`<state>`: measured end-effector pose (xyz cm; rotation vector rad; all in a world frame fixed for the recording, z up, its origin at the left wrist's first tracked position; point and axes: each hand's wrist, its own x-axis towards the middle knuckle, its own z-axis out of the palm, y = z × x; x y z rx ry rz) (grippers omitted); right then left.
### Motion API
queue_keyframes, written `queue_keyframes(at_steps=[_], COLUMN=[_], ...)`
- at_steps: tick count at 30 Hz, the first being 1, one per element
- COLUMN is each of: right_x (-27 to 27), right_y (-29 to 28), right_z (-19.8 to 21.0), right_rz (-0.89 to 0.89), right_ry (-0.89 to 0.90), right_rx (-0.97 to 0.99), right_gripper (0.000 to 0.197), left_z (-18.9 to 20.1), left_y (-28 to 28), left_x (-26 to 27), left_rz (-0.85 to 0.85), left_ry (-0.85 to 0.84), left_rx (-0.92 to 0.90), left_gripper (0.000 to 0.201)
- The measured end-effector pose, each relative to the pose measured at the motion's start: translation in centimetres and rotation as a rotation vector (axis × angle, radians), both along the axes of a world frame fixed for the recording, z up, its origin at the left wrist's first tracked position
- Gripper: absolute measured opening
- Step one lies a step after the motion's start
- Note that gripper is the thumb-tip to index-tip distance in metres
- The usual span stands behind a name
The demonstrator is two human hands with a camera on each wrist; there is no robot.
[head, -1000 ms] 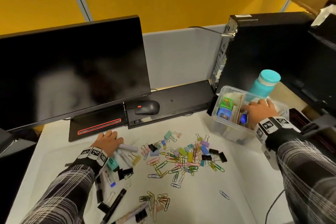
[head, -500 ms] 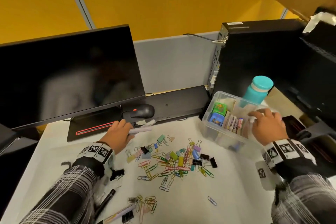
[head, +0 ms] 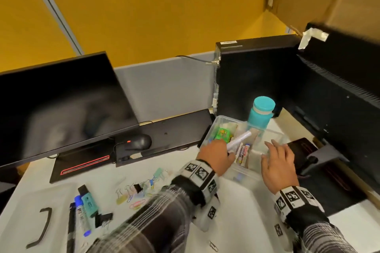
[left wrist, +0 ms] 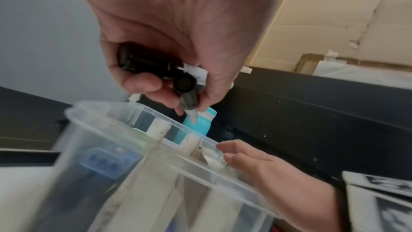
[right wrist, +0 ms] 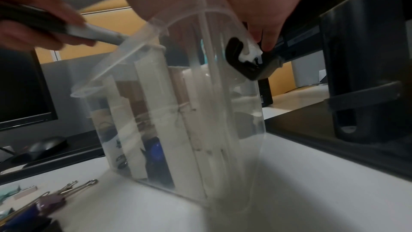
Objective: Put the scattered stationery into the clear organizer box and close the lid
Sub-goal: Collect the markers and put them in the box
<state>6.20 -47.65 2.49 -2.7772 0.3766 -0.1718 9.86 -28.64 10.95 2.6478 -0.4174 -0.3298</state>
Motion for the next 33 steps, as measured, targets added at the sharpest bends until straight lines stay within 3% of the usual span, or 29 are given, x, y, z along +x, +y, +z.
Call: queue_keyframes(at_steps=[5,11,14,17,20,26,30,33], right_x=[-0.3,-0.5,-0.5,-0.6,-0.7,-0.7,-0.6,-0.4], right_y=[0.4,0.3,0.3,0.3,0.4,0.3,0.6,2.0], right_z=[0.6,0.6,0.6,0.7,0.9,1.0,1.6,2.9], right_rz=[0.022,0.006,0.002,0.002,-0.014,-0.021,-0.039,-0.001], right_ry=[-0.015,-0.039,-0.039,-0.042,-0.053,-0.011,0.048,-0.025], right_rx=[-0.004,0.056,0.068,0.086,0.11,0.083,0.009,-0.001], right_gripper=[0.053,0.048,0.052,0.043,0.04,0.042,0.047,0.047], left_z=[-1.2,-2.4,-2.1,-1.9,-2.2,-2.2,-4.0,-5.8], left_y=[-3.9,-4.5,-5.8,-7.0,-7.0,-1.9,4.8,11.1], left_x=[1.2,1.7,2.3,2.8,3.3,1.1,-0.5,-1.7], left_rz=[0.118,0.13,0.077,0.053,0.009,-0.087,0.007,0.091], left_ry=[0.04,0.053,0.044,0.044,-0.007,-0.157,-0.173,-0.191], left_rx=[-0.032,-0.066,0.015,0.131,0.218,-0.031,-0.122,-0.071], left_gripper=[0.045,0.041,0.039,0.053,0.052,0.039,0.034,0.03])
